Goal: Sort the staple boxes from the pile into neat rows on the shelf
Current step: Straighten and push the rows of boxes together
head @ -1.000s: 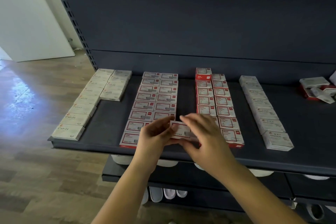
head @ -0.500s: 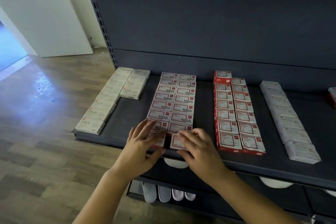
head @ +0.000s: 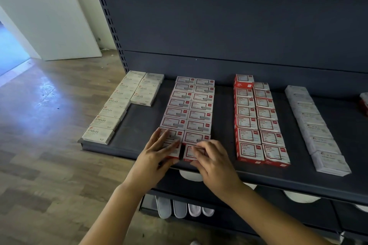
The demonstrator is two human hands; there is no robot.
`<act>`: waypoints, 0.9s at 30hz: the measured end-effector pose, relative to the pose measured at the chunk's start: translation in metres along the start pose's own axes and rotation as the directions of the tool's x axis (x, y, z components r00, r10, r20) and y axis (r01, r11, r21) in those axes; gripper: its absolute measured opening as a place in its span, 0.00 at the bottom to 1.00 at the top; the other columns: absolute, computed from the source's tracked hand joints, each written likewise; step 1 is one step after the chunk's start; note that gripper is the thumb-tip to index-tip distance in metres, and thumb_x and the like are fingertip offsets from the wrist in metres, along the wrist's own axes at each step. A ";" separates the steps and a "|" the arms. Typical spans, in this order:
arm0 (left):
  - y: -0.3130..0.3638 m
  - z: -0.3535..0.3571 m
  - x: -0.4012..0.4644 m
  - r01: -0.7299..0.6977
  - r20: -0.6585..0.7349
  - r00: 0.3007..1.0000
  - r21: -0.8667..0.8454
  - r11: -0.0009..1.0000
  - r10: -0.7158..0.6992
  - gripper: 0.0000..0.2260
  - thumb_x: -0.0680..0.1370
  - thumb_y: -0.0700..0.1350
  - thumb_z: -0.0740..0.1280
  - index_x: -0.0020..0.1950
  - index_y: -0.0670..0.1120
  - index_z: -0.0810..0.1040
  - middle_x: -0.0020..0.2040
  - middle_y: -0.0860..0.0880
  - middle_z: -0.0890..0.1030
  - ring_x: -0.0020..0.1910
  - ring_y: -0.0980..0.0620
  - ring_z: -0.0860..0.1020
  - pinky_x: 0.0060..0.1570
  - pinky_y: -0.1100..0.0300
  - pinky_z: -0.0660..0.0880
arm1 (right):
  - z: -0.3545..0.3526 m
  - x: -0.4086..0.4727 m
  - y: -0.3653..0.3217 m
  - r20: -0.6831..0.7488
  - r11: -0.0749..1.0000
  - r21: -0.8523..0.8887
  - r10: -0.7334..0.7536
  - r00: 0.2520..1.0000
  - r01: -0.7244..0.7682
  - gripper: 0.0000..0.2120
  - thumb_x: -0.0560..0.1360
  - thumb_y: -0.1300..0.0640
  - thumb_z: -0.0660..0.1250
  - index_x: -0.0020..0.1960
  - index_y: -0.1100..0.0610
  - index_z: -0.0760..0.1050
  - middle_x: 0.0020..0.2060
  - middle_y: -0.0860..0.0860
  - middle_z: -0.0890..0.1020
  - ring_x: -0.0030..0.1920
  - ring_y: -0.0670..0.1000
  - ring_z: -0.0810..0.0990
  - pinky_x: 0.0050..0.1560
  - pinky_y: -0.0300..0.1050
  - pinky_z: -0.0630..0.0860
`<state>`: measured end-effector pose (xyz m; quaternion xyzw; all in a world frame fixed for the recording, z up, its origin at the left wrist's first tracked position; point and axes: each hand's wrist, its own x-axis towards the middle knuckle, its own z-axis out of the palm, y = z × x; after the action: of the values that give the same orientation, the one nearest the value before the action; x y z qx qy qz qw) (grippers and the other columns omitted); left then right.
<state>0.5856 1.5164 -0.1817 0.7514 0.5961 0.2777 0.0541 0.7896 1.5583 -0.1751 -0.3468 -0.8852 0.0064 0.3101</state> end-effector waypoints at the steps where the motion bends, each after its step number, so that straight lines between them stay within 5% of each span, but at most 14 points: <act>1: 0.000 0.000 0.000 0.003 0.009 1.000 0.000 1.000 -0.003 0.23 0.75 0.57 0.60 0.68 0.51 0.69 0.71 0.46 0.64 0.72 0.38 0.58 0.64 0.41 0.57 | 0.003 -0.001 0.000 -0.002 1.000 0.008 -0.004 1.000 0.004 0.19 0.74 0.52 0.59 0.53 0.63 0.80 0.52 0.54 0.76 0.56 0.53 0.71 0.52 0.52 0.78; 5: 0.001 -0.003 0.002 -0.005 0.037 0.999 0.010 1.000 0.004 0.26 0.78 0.63 0.53 0.68 0.49 0.70 0.71 0.44 0.64 0.71 0.35 0.59 0.63 0.39 0.58 | 0.012 -0.002 0.001 -0.004 0.998 0.035 -0.046 0.999 0.046 0.14 0.74 0.58 0.66 0.56 0.64 0.79 0.63 0.59 0.72 0.66 0.58 0.69 0.63 0.55 0.70; 9: 0.002 -0.006 0.004 0.007 0.055 0.998 0.007 1.000 -0.007 0.27 0.78 0.64 0.51 0.67 0.49 0.70 0.71 0.43 0.65 0.71 0.35 0.59 0.63 0.40 0.58 | 0.014 0.003 0.000 0.039 0.996 0.004 -0.085 0.996 0.085 0.23 0.63 0.65 0.78 0.56 0.65 0.78 0.62 0.62 0.75 0.67 0.59 0.67 0.63 0.60 0.64; 15: 0.003 -0.009 0.005 0.041 0.071 0.997 -0.064 0.997 -0.037 0.23 0.73 0.57 0.62 0.65 0.48 0.74 0.70 0.44 0.68 0.73 0.41 0.59 0.67 0.46 0.58 | 0.013 0.008 0.004 0.036 0.988 0.115 -0.109 0.993 0.104 0.15 0.70 0.60 0.66 0.55 0.66 0.79 0.58 0.61 0.78 0.62 0.60 0.75 0.60 0.65 0.69; 22: 0.007 -0.017 0.010 0.056 0.069 0.996 -0.067 0.996 -0.051 0.24 0.71 0.57 0.62 0.62 0.46 0.76 0.67 0.45 0.71 0.70 0.45 0.63 0.66 0.47 0.61 | 0.011 0.010 0.003 0.036 0.986 0.132 -0.108 0.993 0.103 0.19 0.72 0.53 0.59 0.53 0.63 0.80 0.56 0.57 0.81 0.60 0.56 0.78 0.61 0.60 0.70; 27: 0.015 -0.012 0.009 0.033 0.084 0.996 0.052 0.998 -0.038 0.25 0.74 0.56 0.58 0.66 0.43 0.74 0.69 0.49 0.63 0.71 0.41 0.57 0.65 0.42 0.55 | 0.009 0.009 0.001 0.041 0.991 0.114 -0.079 0.996 0.074 0.19 0.73 0.52 0.59 0.54 0.62 0.80 0.55 0.56 0.81 0.59 0.55 0.78 0.62 0.58 0.68</act>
<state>0.5941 1.5176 -0.1617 0.7529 0.6135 0.2293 0.0652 0.7802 1.5670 -0.1780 -0.2943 -0.9029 0.0521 0.3090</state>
